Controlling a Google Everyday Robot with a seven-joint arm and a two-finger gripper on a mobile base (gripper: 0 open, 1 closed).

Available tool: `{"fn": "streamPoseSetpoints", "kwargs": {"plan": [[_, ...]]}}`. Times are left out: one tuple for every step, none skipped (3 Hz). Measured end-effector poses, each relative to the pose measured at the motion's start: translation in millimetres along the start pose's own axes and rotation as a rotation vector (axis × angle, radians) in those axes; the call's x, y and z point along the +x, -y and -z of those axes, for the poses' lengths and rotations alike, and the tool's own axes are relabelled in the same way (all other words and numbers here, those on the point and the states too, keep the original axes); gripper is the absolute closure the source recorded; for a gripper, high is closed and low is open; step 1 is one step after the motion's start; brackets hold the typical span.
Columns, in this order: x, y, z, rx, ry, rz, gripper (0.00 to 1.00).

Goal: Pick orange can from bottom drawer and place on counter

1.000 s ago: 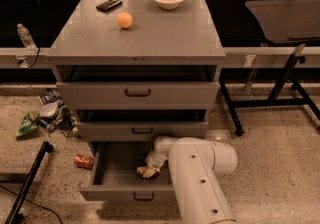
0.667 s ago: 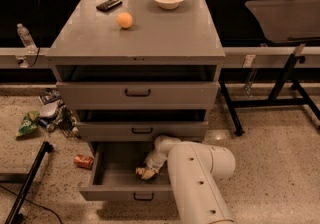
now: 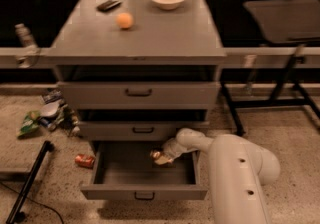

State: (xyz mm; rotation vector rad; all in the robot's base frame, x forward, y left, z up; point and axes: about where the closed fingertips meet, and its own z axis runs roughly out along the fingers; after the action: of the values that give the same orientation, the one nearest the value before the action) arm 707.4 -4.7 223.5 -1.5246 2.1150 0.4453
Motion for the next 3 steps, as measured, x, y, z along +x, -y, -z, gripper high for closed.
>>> {"fn": "streamPoseSetpoints", "kwargs": {"plan": [[1.1, -9.9, 2.7, 0.0, 0.001, -0.002, 1.0], [3.8, -34.3, 25.0, 0.0, 0.01, -0.024, 1.0], [25.0, -119.9, 32.5, -0.126, 0.057, -0.177, 1.0]]}}
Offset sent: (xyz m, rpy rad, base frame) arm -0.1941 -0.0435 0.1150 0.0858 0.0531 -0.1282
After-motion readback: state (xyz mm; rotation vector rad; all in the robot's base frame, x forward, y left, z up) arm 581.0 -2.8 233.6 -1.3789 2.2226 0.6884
